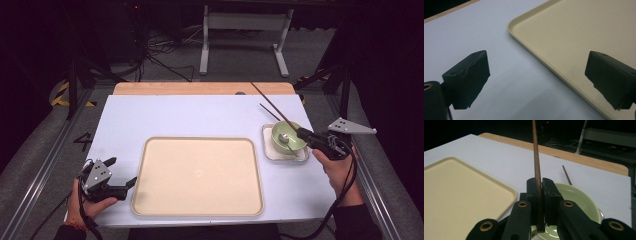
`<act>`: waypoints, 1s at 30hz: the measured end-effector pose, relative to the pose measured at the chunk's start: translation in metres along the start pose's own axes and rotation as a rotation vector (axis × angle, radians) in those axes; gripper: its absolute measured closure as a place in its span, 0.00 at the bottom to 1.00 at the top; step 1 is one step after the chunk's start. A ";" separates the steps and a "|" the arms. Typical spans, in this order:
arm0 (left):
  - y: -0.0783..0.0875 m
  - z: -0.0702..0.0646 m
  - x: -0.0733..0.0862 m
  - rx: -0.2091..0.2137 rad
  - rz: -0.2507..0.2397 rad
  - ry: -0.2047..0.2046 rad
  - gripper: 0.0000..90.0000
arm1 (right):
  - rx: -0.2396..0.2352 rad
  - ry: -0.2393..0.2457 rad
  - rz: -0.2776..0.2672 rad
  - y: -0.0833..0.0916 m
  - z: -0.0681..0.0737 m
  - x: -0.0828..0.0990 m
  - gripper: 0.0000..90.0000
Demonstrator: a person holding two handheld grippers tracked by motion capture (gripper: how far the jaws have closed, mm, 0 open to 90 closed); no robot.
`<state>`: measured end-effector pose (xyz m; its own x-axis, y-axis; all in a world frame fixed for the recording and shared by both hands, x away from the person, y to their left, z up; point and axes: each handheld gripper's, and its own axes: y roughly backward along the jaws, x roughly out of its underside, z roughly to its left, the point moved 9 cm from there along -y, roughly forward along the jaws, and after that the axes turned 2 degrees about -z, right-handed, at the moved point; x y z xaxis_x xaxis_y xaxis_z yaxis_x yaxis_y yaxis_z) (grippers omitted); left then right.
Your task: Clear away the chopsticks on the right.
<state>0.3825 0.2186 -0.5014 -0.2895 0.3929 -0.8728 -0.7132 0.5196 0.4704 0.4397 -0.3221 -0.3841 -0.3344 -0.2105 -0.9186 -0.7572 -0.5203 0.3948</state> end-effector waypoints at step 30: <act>0.002 -0.005 0.001 0.010 0.026 -0.016 0.09 | -0.240 0.161 0.209 -0.045 0.127 0.060 0.95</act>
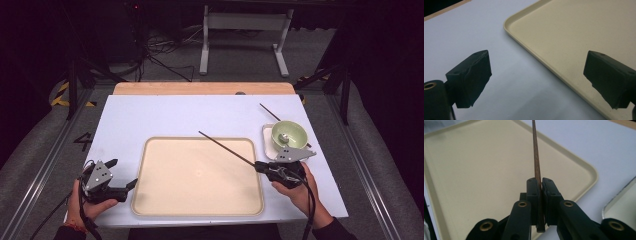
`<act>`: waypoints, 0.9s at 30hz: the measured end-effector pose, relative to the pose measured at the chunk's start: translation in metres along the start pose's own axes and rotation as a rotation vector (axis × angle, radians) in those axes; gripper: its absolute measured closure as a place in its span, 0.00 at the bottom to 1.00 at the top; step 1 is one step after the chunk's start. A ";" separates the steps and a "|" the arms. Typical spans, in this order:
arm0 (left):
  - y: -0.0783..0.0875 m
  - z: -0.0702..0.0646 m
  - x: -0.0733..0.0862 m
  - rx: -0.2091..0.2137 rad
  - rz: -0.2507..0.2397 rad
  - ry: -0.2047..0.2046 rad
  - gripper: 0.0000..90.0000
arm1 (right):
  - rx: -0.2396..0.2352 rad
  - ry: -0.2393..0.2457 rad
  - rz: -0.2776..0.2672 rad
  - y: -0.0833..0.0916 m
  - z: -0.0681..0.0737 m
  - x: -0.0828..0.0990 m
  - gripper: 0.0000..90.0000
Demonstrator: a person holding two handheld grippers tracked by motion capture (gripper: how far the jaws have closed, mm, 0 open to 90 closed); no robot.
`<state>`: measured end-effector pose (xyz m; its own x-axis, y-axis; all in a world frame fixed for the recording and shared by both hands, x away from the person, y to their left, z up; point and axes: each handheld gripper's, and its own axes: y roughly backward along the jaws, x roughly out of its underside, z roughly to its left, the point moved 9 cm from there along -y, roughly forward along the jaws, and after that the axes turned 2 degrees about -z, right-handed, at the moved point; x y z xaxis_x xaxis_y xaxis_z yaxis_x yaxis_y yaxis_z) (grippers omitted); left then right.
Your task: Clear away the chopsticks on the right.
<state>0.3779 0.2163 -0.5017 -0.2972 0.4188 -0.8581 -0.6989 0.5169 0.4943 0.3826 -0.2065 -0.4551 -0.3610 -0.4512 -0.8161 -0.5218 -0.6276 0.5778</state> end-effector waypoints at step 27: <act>-0.001 -0.004 0.002 0.011 0.030 -0.028 0.10 | -0.058 0.027 0.111 -0.034 0.026 0.022 0.94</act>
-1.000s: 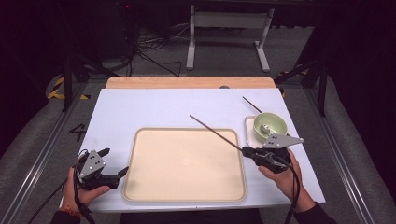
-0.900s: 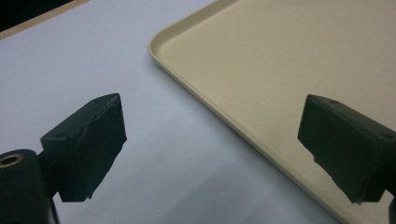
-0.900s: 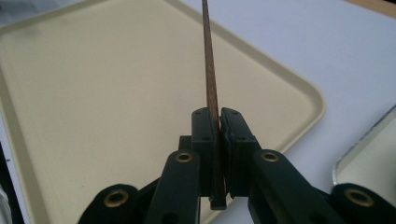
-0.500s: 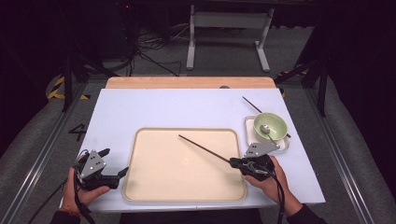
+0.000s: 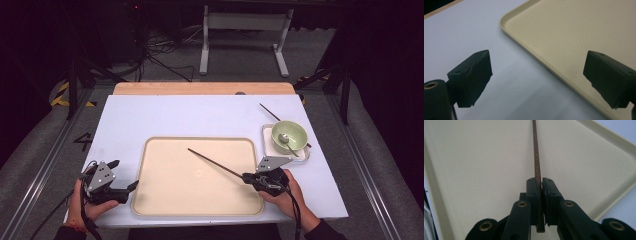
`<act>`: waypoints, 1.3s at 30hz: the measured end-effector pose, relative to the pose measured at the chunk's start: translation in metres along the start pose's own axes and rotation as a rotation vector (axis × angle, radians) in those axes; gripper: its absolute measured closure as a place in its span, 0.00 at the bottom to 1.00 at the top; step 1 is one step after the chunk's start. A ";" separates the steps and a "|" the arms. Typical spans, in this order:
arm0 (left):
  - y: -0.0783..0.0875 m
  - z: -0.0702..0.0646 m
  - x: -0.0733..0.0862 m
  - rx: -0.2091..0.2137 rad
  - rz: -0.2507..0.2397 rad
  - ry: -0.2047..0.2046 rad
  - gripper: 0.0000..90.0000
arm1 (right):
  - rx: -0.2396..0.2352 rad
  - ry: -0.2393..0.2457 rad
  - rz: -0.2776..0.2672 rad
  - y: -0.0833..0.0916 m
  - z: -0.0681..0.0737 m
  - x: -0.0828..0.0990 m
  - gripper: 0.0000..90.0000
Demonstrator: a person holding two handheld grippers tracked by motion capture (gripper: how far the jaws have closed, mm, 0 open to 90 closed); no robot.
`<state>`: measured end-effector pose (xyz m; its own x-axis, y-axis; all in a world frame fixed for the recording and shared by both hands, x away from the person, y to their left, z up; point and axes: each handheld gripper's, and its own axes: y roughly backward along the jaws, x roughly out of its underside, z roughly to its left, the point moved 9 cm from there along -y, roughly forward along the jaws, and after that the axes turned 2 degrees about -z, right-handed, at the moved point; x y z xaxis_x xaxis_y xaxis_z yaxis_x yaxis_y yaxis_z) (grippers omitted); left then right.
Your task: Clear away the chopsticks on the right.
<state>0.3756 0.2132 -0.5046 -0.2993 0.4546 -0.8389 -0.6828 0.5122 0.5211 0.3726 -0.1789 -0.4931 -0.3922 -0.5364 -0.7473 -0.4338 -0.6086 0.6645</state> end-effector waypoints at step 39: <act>-0.002 -0.002 0.002 0.011 0.020 -0.017 0.11 | 0.136 0.100 -0.187 0.056 -0.020 -0.037 0.71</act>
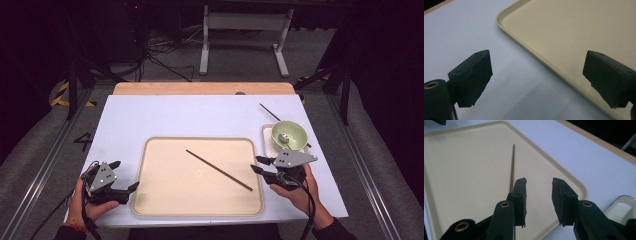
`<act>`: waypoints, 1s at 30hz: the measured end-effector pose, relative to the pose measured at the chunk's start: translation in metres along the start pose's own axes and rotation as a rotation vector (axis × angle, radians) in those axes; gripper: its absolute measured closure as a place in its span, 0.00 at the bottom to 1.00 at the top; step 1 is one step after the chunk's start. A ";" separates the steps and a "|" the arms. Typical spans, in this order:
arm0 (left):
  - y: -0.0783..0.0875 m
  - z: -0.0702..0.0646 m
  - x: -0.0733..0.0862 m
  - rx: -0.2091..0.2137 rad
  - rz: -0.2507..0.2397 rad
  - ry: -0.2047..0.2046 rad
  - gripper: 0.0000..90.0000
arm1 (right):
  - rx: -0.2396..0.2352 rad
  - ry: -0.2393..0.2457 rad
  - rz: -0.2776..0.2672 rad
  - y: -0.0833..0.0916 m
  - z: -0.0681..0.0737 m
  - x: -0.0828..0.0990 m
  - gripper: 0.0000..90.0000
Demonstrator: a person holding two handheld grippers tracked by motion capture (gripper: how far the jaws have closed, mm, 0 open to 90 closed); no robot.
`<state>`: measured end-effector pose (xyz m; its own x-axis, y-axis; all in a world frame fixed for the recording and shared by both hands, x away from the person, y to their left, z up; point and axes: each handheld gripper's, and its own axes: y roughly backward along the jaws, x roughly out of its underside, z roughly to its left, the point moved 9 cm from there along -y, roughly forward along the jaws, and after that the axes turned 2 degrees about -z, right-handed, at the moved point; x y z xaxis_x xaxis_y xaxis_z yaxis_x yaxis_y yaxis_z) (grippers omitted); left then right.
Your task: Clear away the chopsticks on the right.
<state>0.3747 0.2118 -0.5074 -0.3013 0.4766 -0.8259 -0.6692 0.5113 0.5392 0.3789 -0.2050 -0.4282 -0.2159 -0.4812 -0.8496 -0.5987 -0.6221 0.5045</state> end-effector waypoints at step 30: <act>0.003 0.007 -0.003 -0.012 -0.014 0.018 0.09 | 0.406 -0.262 -0.040 0.099 -0.159 0.054 0.48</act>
<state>0.3786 0.2168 -0.5019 -0.3037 0.4562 -0.8364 -0.6819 0.5091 0.5253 0.4304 -0.3906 -0.3998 -0.3421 -0.2576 -0.9036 -0.8519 -0.3207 0.4140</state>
